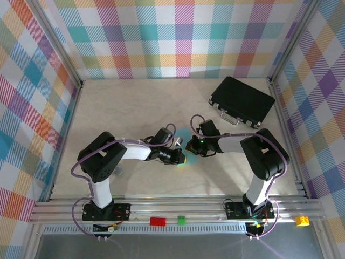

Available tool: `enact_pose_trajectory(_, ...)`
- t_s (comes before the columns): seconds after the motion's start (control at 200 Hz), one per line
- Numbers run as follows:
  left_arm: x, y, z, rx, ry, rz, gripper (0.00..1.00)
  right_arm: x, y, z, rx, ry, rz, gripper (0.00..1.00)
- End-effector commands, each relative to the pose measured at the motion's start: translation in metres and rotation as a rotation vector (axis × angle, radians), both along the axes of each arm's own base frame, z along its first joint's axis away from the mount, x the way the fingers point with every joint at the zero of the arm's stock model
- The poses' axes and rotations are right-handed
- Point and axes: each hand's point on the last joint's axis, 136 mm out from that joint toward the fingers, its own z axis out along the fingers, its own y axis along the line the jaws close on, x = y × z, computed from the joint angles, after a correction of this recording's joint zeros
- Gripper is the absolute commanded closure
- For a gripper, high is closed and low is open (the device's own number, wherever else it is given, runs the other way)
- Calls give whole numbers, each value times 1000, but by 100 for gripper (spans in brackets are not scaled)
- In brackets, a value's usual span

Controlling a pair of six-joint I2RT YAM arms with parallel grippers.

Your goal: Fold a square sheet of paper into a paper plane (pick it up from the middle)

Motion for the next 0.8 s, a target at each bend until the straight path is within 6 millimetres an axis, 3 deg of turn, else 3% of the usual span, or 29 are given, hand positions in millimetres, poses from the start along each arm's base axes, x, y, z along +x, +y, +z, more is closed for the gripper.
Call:
enact_pose_trajectory(0.0,-6,8,-6,-2,31,1,100,-32,-31,-45,-173,145,-22,100)
enact_pose_trajectory(0.255,-10,7,12,-35,13,-18,100,-34,-36,-47,-193,149,-26,100)
enact_pose_trajectory(0.495,10,0,43,-89,-93,11,100,-34,-36,-45,-199,146,-23,100)
enact_pose_trajectory(0.65,26,-5,28,-67,-77,28,100,-34,-36,-45,-199,148,-26,100)
enact_pose_trajectory(0.795,25,-5,5,-32,-29,25,100,-34,-35,-45,-193,148,-26,100)
